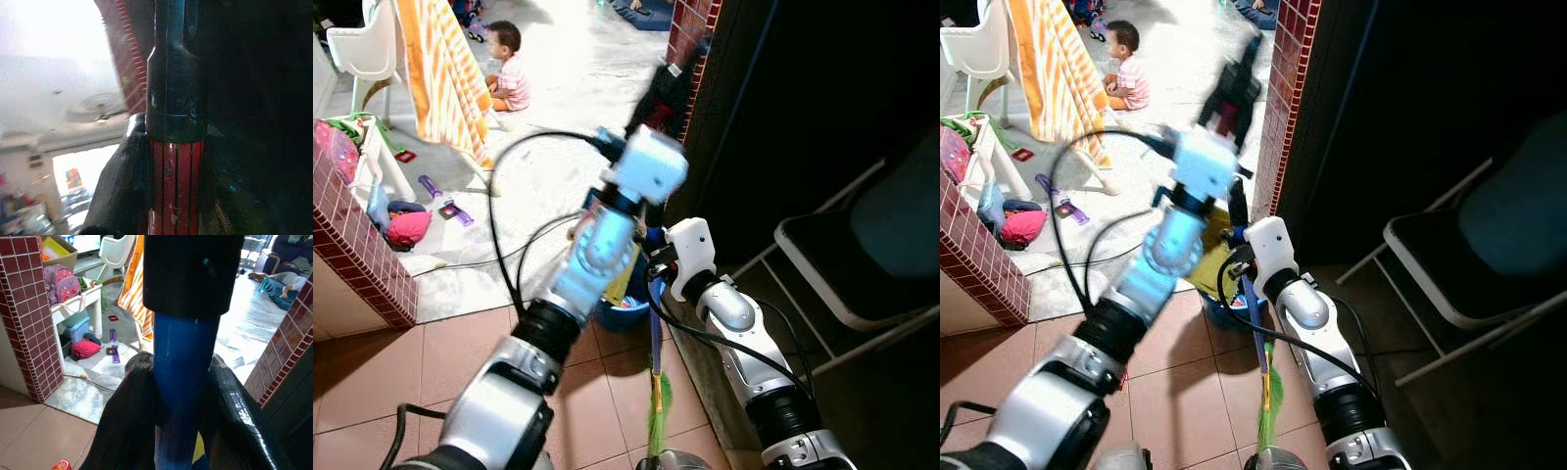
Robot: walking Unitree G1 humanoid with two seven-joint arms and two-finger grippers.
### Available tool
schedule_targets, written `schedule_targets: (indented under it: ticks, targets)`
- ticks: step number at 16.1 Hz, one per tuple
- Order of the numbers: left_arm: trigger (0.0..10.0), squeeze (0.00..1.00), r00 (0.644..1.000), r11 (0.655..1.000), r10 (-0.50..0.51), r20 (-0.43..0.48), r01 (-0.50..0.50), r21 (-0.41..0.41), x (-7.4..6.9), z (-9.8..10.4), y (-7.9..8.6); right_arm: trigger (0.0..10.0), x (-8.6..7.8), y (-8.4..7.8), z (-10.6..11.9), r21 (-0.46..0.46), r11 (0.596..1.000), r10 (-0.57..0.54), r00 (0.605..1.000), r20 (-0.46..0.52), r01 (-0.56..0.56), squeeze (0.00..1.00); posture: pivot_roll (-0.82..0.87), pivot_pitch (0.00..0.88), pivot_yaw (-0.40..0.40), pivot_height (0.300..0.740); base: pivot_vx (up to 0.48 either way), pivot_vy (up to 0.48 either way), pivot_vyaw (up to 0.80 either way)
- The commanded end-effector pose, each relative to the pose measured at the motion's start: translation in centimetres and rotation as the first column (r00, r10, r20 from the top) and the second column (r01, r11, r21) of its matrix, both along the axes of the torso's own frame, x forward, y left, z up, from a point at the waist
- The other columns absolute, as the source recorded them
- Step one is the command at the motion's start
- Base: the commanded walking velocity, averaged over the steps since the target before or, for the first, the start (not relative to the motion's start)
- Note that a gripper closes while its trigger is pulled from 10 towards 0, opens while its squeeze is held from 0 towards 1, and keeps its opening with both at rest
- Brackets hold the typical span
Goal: Sweep floor
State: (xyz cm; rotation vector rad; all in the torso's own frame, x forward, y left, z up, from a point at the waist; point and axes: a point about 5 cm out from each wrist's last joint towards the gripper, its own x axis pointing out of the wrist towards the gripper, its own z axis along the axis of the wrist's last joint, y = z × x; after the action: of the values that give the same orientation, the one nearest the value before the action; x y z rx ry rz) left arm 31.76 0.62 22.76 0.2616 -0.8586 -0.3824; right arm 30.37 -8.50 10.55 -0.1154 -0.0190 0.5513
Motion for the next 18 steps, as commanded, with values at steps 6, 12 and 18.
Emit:
schedule_targets:
  ticks: [6, 12, 18]
  targets:
    - [10.0, 0.0, 0.938, 0.901, -0.346, -0.023, 0.339, 0.27, -3.1, -3.2, -3.6, 10.0, 1.4, -4.0, 2.0, -0.063, 0.97, -0.223, 0.965, 0.137, 0.233, 0.0, -0.13, 0.015, -0.034, 0.74, 0.0, 0.0, 0.0]
    - [10.0, 0.0, 0.869, 0.726, -0.435, -0.236, 0.493, 0.48, -4.4, -8.3, -4.4, 10.0, 1.5, -3.7, 2.2, -0.058, 0.977, -0.195, 0.97, 0.146, 0.205, 0.0, -0.13, 0.006, -0.045, 0.74, 0.0, 0.0, 0.0]
    - [10.0, 0.0, 0.919, 0.816, -0.313, -0.24, 0.39, 0.427, -1.4, -6.6, -2.2, 10.0, 1.8, -3.6, 2.3, -0.061, 0.979, -0.184, 0.972, 0.149, 0.194, 0.0, -0.13, 0.0, -0.054, 0.74, 0.0, 0.0, 0.0]
